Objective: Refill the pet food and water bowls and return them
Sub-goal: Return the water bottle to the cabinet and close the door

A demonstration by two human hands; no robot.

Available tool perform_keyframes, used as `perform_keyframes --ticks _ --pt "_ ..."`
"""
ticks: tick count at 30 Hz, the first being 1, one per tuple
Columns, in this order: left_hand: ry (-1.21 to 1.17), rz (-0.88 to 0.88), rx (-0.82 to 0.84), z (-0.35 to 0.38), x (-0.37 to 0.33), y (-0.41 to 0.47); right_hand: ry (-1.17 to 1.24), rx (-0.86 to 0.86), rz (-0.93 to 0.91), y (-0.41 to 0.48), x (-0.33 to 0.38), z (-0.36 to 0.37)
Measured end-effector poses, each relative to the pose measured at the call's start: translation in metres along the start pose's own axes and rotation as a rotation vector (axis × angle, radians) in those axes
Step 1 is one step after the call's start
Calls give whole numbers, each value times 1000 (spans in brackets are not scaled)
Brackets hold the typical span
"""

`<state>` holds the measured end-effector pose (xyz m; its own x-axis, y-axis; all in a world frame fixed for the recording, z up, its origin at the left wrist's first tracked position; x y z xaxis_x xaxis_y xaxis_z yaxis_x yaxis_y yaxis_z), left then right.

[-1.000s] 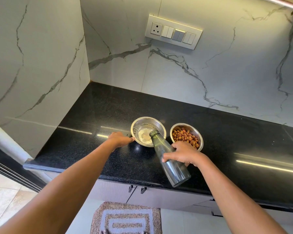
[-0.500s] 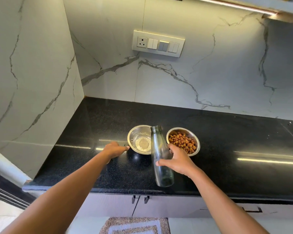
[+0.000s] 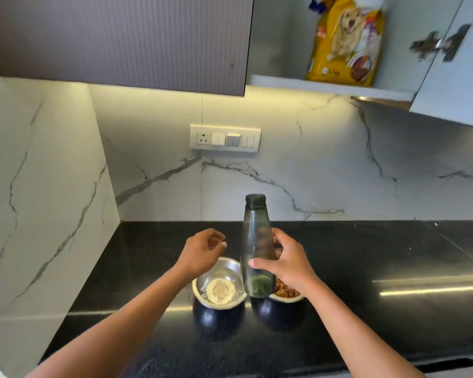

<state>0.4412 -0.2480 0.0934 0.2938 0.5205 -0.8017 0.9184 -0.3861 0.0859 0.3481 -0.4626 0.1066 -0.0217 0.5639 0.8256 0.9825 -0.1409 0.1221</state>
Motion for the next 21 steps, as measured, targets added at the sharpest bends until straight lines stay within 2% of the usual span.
perform_keyframes --ticks 5,10,15,21 --pt "-171 314 -98 -45 -96 26 116 -173 -157 21 68 -52" --pt "-313 513 -143 -91 -197 42 233 -341 -313 46 149 -118" --pt "-485 594 -111 -125 -279 62 298 -425 -435 77 227 -187" --pt "-455 557 -212 -154 -343 106 151 -495 -494 132 287 -259"
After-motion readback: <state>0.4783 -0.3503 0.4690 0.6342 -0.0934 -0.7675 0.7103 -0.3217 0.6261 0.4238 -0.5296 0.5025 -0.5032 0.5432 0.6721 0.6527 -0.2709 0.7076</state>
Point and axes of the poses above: each hand's wrist, its own y-axis towards the middle knuckle, its own z-axis out of the palm, x = y × z, the point moved 2 cm from there along y, towards the middle knuckle, and after that the axes turned 4 degrees about x, right-handed, at the moved point
